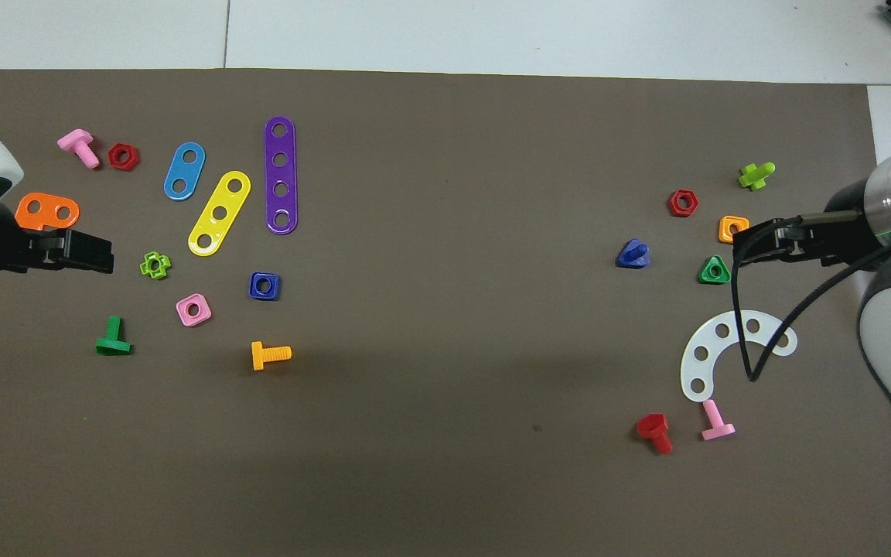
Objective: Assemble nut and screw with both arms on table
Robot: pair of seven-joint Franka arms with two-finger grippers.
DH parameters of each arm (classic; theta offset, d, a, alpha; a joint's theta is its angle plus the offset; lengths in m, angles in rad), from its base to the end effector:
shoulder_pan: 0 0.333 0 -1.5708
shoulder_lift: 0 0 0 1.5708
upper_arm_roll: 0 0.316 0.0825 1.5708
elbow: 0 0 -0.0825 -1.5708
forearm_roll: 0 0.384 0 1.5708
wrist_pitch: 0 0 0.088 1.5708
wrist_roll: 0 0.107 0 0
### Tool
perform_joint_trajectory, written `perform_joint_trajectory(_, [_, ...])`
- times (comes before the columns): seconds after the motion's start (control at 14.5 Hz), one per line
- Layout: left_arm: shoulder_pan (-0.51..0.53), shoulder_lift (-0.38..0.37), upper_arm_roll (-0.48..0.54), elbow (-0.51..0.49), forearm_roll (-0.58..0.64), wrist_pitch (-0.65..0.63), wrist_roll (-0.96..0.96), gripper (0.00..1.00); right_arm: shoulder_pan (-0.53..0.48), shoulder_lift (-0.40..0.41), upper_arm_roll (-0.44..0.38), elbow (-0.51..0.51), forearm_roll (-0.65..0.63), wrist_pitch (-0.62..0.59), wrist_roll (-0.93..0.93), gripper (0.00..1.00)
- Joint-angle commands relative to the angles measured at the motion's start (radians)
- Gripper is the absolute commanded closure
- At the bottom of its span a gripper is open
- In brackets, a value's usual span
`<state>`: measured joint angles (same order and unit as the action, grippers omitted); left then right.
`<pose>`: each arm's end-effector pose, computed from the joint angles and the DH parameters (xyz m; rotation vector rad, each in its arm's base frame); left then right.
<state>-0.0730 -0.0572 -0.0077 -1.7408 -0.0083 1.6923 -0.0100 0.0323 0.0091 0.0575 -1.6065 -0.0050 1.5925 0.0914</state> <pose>0.5422 -0.0448 0.5857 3.1315 -0.1092 0.0131 0.5560 0.0494 0.6045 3.1349 -0.0022 -0.0354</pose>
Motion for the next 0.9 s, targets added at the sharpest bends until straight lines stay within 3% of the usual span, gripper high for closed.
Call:
perform_joint_trajectory(0.0, [-0.005,-0.02,0.006,-0.002,-0.006,0.006,0.008,0.0,-0.012,-0.012,0.005,-0.01,0.023,-0.012,-0.018,0.0])
perform_joint_trajectory(0.55, [-0.017,-0.006,0.003,0.017,-0.007,0.024,0.008,0.0,-0.015,-0.009,0.005,-0.01,0.026,0.001,-0.032,0.0])
perform_joint_trajectory(0.83, [-0.079,0.095,0.005,-0.003,-0.013,0.119,-0.005,0.0,-0.008,0.014,0.004,-0.018,0.023,0.063,-0.022,0.04])
